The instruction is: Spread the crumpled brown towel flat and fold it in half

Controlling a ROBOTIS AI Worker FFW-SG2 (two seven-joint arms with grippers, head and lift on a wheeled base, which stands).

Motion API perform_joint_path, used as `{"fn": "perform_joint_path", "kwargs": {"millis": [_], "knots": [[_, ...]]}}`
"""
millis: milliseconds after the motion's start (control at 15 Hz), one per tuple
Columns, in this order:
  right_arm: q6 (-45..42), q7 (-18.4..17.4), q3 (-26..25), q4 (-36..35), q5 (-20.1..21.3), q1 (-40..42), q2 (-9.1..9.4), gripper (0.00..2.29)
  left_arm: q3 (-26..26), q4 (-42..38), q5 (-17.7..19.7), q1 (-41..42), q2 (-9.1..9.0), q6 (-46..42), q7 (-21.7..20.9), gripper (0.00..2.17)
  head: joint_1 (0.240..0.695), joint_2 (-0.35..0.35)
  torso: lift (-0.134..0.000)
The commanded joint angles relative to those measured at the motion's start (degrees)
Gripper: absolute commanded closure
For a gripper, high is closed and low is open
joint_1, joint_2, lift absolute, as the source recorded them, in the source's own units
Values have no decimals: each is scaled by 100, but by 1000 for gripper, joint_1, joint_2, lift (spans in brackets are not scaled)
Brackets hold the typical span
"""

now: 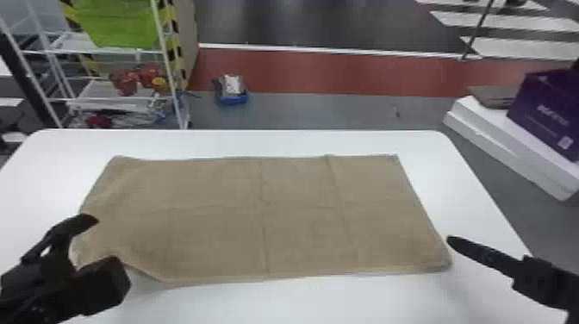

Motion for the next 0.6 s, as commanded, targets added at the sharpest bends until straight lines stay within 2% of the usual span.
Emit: {"fn": "perform_joint_path", "kwargs": {"millis": [0, 267, 400, 533], "knots": [[176, -15, -200, -37, -127, -23, 21, 161, 6, 110, -218, -4, 9, 0, 123, 154, 695, -77, -134], [580, -42, -499, -125, -417, -243, 117, 107, 199, 198, -411, -4, 53, 53, 202, 154, 695, -72, -134], [896, -42, -490, -204, -417, -410, 153, 107, 489, 57, -367, -4, 26, 105, 228, 154, 695, -58, -134], [1125, -59, -455, -222, -399, -559, 153, 107, 911, -57, -183, -75, -15, 123, 228, 154, 695, -5, -134]]}}
